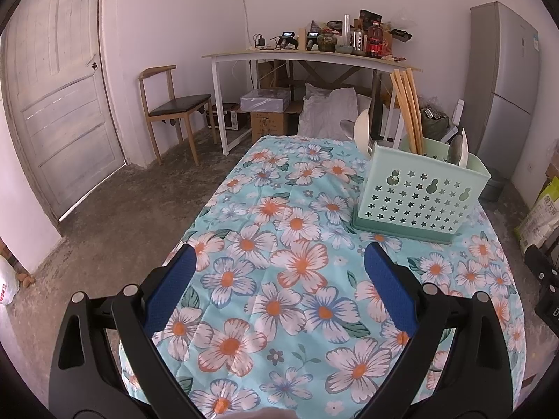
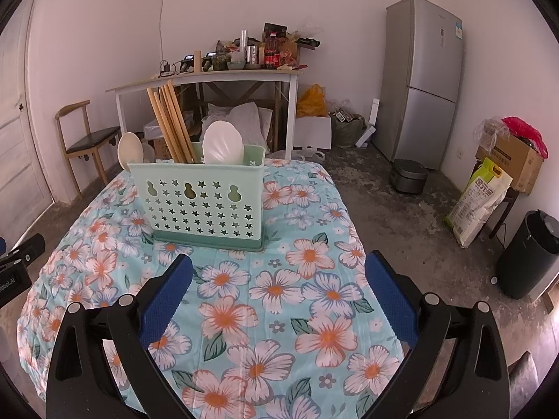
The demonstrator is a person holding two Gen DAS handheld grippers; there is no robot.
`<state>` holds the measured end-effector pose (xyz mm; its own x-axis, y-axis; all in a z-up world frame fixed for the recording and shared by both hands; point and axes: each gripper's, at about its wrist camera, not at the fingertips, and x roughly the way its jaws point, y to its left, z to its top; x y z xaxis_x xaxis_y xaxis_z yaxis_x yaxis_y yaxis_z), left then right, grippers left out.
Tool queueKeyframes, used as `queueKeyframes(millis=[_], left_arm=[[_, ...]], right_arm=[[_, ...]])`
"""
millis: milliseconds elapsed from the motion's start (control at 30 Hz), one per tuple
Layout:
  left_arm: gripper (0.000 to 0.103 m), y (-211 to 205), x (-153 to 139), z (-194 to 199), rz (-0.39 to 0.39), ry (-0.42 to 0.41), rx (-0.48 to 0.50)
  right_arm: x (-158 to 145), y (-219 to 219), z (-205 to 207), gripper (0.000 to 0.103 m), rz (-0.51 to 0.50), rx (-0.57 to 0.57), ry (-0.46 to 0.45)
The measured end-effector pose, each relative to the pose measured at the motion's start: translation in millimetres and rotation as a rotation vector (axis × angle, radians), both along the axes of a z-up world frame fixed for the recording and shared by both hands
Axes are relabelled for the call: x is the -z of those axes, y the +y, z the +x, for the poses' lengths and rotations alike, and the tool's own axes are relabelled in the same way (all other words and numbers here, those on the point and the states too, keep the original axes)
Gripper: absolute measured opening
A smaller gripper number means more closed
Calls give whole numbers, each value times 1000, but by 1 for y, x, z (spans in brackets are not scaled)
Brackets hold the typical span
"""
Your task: Organize utensils
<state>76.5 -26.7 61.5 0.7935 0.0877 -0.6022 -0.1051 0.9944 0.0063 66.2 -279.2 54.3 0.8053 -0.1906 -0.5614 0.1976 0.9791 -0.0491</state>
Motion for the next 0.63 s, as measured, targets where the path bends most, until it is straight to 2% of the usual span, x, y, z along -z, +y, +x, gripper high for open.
queueKeyframes(millis=[633], left_arm=[[93, -4, -2, 1, -4, 4, 31]], right_arm=[[0, -8, 2, 96, 16, 15, 3]])
